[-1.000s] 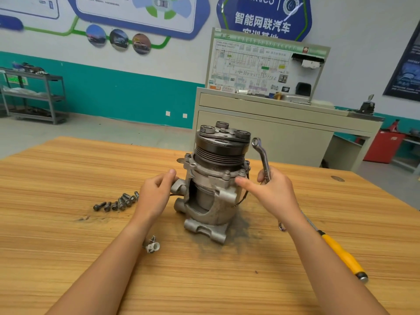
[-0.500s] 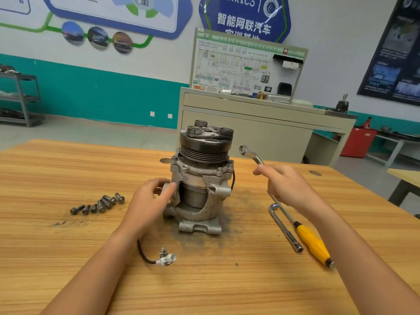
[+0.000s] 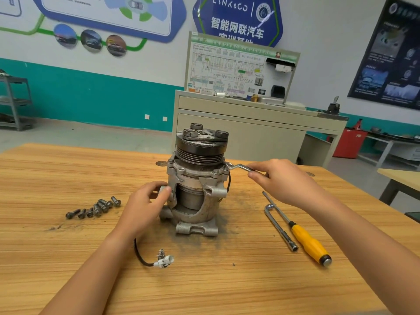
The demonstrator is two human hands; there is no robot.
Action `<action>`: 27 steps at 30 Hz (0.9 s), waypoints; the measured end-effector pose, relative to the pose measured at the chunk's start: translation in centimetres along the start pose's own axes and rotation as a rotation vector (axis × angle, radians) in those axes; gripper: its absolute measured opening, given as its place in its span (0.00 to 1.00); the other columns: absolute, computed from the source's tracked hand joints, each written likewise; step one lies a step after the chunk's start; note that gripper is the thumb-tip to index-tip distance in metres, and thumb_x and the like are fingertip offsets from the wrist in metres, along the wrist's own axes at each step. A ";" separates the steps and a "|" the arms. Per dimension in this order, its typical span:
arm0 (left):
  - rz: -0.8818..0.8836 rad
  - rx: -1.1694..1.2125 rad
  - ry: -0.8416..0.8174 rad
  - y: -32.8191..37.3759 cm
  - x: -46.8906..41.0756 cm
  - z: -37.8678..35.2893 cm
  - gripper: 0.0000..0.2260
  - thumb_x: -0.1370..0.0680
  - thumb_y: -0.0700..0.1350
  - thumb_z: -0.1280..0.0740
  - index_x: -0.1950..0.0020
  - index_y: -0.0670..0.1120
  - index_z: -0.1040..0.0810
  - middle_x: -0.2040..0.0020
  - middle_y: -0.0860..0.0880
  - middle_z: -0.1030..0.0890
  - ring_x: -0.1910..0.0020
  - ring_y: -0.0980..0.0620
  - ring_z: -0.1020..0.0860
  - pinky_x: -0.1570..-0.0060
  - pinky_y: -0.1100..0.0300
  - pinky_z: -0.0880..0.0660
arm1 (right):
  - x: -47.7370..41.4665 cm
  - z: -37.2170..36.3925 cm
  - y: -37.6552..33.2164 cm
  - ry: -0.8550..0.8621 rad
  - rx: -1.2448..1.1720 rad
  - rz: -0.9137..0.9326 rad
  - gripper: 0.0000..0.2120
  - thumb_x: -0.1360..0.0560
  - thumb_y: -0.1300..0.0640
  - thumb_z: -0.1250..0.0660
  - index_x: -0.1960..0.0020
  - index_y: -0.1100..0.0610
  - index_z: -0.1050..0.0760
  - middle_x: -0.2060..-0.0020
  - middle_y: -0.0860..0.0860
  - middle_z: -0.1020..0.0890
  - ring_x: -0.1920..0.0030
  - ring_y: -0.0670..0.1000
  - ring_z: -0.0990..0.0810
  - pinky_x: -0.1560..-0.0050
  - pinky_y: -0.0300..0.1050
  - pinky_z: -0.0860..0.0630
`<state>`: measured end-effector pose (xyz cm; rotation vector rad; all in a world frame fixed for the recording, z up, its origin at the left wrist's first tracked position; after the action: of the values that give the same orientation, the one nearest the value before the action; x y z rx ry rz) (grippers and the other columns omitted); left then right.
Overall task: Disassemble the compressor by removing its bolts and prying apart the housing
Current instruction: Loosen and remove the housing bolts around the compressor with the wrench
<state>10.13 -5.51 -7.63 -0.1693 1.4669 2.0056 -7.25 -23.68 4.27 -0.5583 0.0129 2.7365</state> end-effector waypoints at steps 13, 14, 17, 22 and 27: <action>-0.056 0.011 0.019 0.6 0.3 0.0 0.12 0.19 0.48 0.45 0.61 0.59 0.29 0.62 0.60 0.27 0.61 0.76 0.29 0.61 0.79 0.36 | -0.3 -0.6 -1.4 -0.130 0.385 0.094 0.21 0.20 0.56 0.48 0.28 0.48 0.42 0.68 0.47 0.30 0.67 0.46 0.30 0.71 0.39 0.34; -0.052 0.013 0.019 0.6 0.3 0.0 0.12 0.19 0.48 0.45 0.60 0.60 0.29 0.62 0.60 0.27 0.61 0.76 0.29 0.61 0.79 0.35 | -0.5 -0.6 -1.1 -0.152 0.389 0.089 0.23 0.20 0.57 0.49 0.27 0.47 0.45 0.70 0.46 0.32 0.70 0.45 0.33 0.73 0.39 0.37; -0.055 0.011 0.024 0.6 0.3 0.0 0.13 0.19 0.48 0.44 0.60 0.61 0.29 0.61 0.62 0.27 0.60 0.76 0.29 0.60 0.80 0.35 | -1.0 -0.1 -0.6 -0.141 0.468 0.096 0.27 0.21 0.61 0.49 0.26 0.44 0.50 0.71 0.47 0.34 0.71 0.45 0.34 0.76 0.39 0.41; -0.054 0.010 0.024 0.3 0.2 -0.1 0.11 0.19 0.48 0.44 0.57 0.57 0.26 0.60 0.60 0.25 0.60 0.71 0.27 0.61 0.78 0.35 | -1.1 -0.3 -1.9 -0.071 0.636 0.169 0.26 0.24 0.66 0.47 0.28 0.50 0.43 0.73 0.48 0.34 0.75 0.47 0.36 0.79 0.40 0.43; -0.017 0.025 0.005 -0.2 0.1 -0.3 0.06 0.20 0.48 0.40 0.47 0.54 0.24 0.54 0.59 0.21 0.54 0.63 0.23 0.62 0.71 0.32 | -1.3 -0.6 -1.8 -0.079 0.670 0.202 0.22 0.22 0.59 0.47 0.29 0.51 0.42 0.74 0.48 0.35 0.76 0.47 0.36 0.79 0.39 0.42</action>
<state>10.06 -5.76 -7.92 -0.1755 1.4882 1.9741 -5.27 -22.50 4.33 -0.2617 0.9680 2.6963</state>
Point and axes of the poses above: each hand's wrist, its own x-axis away from the middle knuckle, its own z-axis out of the back of the hand, y = z × x, the point moved 6 cm from there along -x, towards the middle knuckle
